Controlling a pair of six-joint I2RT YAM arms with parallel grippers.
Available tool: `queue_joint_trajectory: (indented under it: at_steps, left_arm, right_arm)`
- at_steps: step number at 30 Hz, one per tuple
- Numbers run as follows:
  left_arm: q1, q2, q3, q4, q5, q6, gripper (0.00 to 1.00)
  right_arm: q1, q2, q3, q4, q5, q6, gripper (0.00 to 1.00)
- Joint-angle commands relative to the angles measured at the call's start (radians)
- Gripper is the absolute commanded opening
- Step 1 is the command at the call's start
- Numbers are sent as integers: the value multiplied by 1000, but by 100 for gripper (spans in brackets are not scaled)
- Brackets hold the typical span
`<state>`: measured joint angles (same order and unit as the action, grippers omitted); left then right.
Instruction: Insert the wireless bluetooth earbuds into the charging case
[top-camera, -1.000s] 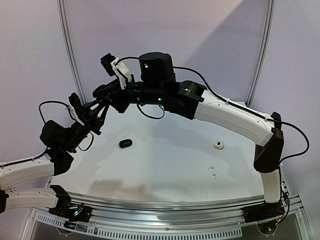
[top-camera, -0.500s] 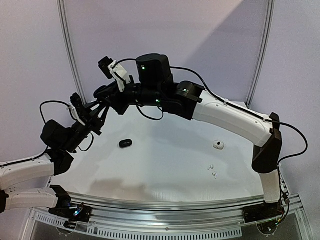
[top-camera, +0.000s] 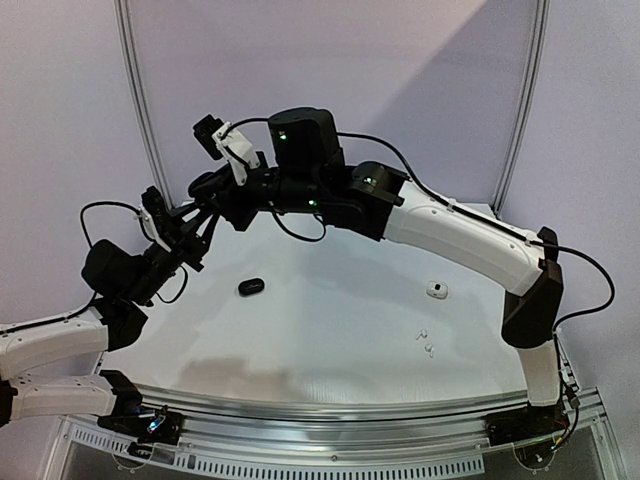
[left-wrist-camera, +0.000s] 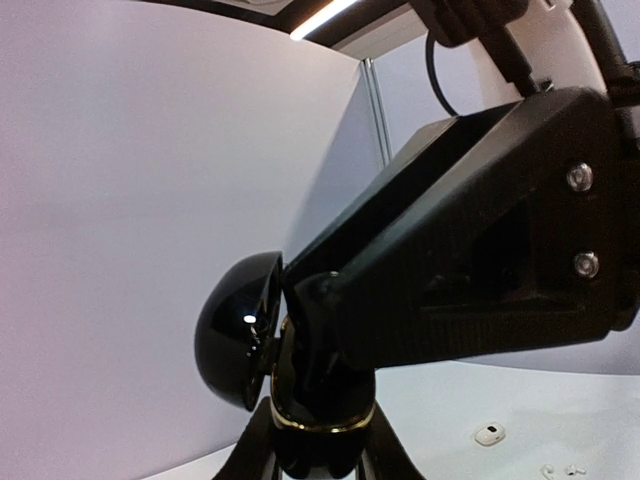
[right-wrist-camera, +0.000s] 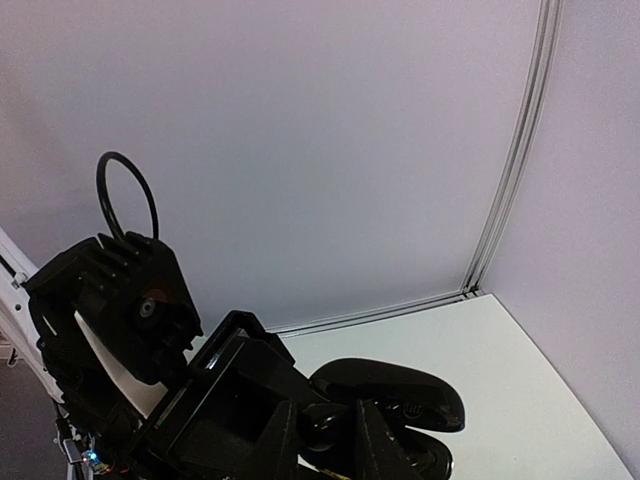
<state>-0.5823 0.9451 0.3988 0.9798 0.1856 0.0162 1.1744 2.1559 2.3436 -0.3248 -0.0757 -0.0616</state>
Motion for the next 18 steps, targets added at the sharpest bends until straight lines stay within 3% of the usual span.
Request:
queue_joint_trajectory:
  at_steps: [1,10,18]
  left_arm:
    - [-13,-8,0,36,43,-11,0]
    - [-13,-12,0,13,60,-78,0]
    - [-13,-12,2,9,54,-89,0]
  right_arm:
    - [2,33,15,-50,47,-13,20]
    - [3,31,13,-50,53,-9,27]
    - [2,25,14,-54,60,-12,27]
